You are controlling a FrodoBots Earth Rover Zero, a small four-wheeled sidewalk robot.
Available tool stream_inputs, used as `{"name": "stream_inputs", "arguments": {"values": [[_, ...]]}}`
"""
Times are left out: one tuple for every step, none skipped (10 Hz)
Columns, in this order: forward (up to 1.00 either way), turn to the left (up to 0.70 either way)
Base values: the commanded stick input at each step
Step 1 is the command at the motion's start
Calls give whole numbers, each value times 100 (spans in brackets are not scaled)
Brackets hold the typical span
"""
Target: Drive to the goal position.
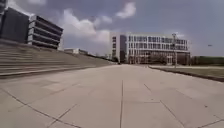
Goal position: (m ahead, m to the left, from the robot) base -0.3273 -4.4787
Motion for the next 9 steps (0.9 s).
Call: {"name": "stream_inputs", "arguments": {"values": [[70, 0], [70, 0], [70, 0], [70, 0], [70, 0], [70, 0], [70, 0], [70, 0], [70, 0]]}}
